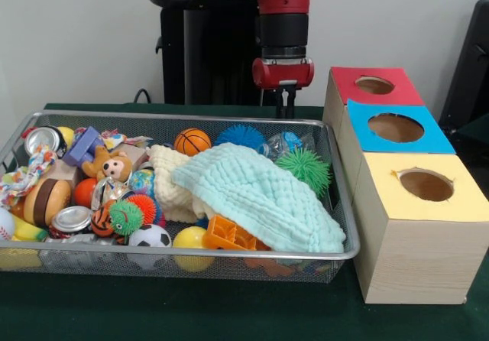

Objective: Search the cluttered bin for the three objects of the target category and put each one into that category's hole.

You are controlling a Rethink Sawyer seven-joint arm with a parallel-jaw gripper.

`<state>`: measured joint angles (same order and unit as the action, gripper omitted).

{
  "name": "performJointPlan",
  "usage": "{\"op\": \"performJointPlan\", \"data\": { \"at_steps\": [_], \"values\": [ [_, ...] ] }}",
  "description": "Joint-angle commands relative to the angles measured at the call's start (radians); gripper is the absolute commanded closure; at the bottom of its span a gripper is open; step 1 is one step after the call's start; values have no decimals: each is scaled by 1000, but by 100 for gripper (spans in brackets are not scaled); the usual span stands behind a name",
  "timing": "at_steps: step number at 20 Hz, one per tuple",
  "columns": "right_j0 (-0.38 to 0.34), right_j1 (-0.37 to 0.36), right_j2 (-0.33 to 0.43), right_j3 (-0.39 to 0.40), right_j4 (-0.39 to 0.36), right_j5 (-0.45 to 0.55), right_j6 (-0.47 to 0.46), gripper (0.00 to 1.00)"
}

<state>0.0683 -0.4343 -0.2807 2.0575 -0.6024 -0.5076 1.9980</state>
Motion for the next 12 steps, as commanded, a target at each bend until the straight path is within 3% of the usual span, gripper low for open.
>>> {"op": "performJointPlan", "data": {
  "at_steps": [1, 8, 12],
  "values": [
    [-50, -49, 132, -151, -34, 157, 58, 100],
    [-119, -129, 228, -127, -64, 322, 34, 100],
    [-139, -139, 258, -117, -64, 384, 16, 100]
  ]
}}
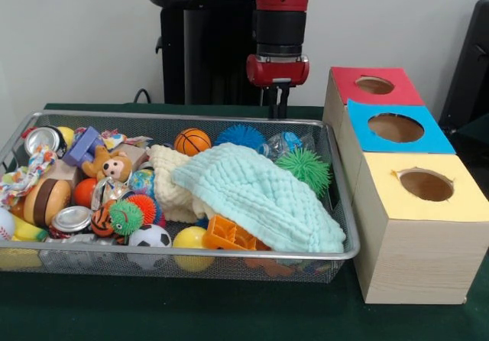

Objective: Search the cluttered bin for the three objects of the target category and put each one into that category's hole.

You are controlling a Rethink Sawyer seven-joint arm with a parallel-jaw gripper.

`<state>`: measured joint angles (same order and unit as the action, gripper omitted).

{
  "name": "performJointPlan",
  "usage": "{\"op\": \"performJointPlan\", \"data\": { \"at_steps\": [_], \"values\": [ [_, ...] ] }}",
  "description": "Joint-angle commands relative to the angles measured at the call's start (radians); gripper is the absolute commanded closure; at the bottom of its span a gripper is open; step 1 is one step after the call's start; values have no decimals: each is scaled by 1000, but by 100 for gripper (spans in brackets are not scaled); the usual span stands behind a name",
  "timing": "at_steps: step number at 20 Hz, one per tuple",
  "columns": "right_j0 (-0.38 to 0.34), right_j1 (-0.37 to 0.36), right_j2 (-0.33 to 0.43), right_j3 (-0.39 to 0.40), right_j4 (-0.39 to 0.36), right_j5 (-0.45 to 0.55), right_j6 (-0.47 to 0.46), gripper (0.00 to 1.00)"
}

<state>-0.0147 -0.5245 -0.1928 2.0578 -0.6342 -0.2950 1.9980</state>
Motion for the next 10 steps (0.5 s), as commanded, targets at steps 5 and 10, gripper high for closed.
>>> {"op": "performJointPlan", "data": {
  "at_steps": [5, 10],
  "values": [
    [-95, -91, 228, -103, -31, 256, -5, 100],
    [-127, -144, 279, -82, -17, 332, -20, 100]
  ]
}}
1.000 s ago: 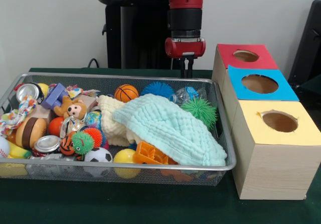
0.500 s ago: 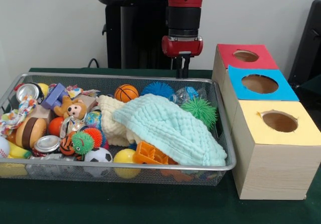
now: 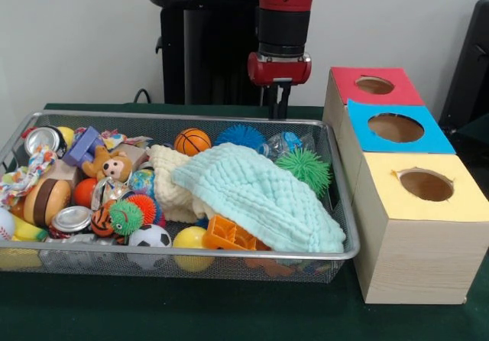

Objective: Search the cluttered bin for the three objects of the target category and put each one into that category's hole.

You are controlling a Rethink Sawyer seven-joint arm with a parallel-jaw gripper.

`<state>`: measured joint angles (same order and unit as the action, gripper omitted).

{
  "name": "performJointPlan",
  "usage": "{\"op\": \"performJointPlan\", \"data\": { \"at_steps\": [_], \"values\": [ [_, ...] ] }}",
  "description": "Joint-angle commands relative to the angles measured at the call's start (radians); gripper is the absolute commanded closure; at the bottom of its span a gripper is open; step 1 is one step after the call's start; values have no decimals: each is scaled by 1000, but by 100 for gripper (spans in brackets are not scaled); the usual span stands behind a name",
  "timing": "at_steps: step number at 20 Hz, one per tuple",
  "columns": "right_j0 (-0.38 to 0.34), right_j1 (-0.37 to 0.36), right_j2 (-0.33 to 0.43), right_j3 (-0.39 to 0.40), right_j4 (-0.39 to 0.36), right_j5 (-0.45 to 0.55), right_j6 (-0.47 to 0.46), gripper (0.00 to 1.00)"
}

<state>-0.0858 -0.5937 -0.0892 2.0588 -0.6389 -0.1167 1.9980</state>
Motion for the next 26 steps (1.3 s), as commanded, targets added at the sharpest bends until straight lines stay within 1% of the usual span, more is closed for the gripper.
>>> {"op": "performJointPlan", "data": {
  "at_steps": [1, 5, 10, 16, 21, 24, 26],
  "values": [
    [-66, -91, 191, -77, -7, 175, -25, 100],
    [-86, -131, 224, -62, 0, 209, -21, 100],
    [-94, -153, 239, -54, -6, 223, -7, 100],
    [-131, -221, 298, -29, 29, 304, -30, 100],
    [-177, -249, 359, -29, 46, 321, -33, 100],
    [-179, -243, 361, -42, 26, 310, -32, 100],
    [-160, -229, 336, -62, -8, 282, -24, 100]
  ]
}}
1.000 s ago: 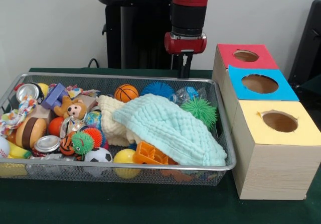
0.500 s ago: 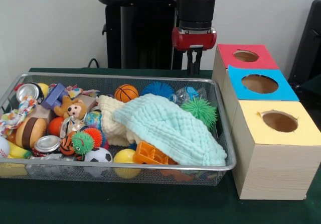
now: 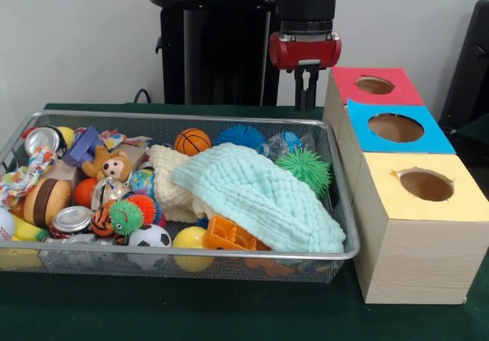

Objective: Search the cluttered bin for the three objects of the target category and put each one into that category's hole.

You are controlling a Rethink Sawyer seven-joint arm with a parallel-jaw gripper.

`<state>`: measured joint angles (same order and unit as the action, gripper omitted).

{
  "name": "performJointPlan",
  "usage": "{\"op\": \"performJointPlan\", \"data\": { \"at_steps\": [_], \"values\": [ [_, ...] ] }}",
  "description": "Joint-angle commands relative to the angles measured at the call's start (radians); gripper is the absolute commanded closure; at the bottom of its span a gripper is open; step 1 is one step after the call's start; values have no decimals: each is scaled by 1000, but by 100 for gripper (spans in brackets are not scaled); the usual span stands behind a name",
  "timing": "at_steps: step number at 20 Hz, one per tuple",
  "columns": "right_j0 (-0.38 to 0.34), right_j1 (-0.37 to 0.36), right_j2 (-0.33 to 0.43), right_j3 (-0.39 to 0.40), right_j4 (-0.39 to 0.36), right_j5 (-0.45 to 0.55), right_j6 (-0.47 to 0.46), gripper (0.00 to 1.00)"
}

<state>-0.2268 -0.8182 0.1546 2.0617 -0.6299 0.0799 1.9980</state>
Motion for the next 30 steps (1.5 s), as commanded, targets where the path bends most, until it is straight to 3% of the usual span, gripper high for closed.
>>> {"op": "performJointPlan", "data": {
  "at_steps": [1, 13, 30],
  "values": [
    [-10, 5, 77, -68, -31, 66, -15, 100],
    [27, 89, 5, -110, -81, -40, 25, 100],
    [79, 137, -70, -140, -124, -173, 41, 100]
  ]
}}
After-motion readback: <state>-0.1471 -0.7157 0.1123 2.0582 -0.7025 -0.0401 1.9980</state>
